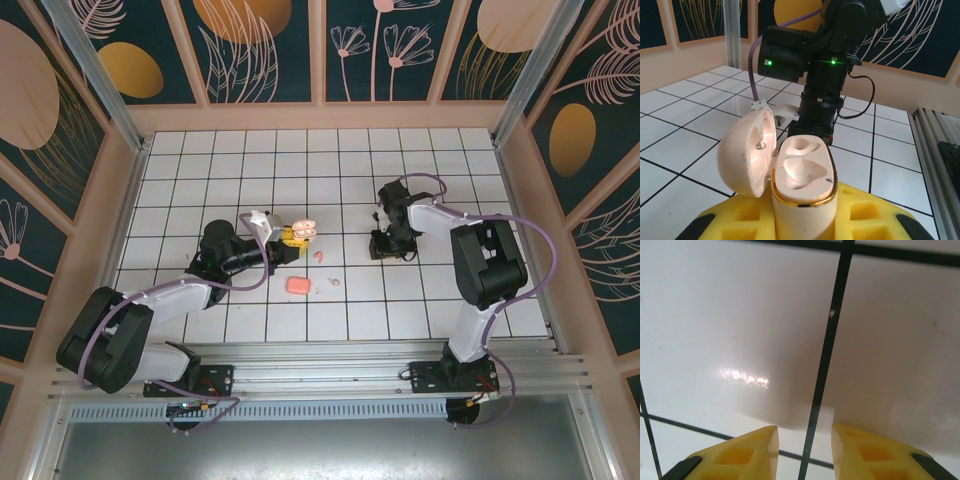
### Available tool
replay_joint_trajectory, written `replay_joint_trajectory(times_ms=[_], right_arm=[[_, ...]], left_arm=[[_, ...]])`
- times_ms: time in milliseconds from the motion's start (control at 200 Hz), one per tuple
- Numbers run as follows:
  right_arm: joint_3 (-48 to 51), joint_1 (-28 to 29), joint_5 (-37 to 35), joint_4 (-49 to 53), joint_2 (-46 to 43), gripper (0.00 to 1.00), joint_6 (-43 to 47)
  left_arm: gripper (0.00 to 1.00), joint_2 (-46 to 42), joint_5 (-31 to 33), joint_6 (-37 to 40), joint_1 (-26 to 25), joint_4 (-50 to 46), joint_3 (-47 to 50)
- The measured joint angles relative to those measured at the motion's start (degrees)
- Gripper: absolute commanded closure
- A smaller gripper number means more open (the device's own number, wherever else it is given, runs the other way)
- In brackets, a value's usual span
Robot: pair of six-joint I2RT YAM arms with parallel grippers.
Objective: Insert the wireless bluetooth earbuds into the charging case
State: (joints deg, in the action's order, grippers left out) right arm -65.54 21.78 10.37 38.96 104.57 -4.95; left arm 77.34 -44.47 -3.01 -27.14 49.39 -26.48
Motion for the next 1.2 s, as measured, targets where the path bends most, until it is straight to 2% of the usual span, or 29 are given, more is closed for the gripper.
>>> replay_joint_trajectory(times_ms=[320, 576, 1196], right_arm=[[-1.18, 2.89, -3.48, 7.37, -2.36, 0.63, -1.92], [1.29, -3.91, -3.43, 6.56, -10.12, 0.54, -9.62], [1.55, -4.66, -1.31, 2.19, -2.56, 0.55, -12.15]], left_arm=[[0.89, -0.37, -0.04, 0.02, 0.00, -0.81, 0.00], [0.89, -0.39, -0.04, 0.28, 0.00, -0.83, 0.00], [0.89, -1.99, 0.02, 2.54, 0.00, -3.23, -0.22]])
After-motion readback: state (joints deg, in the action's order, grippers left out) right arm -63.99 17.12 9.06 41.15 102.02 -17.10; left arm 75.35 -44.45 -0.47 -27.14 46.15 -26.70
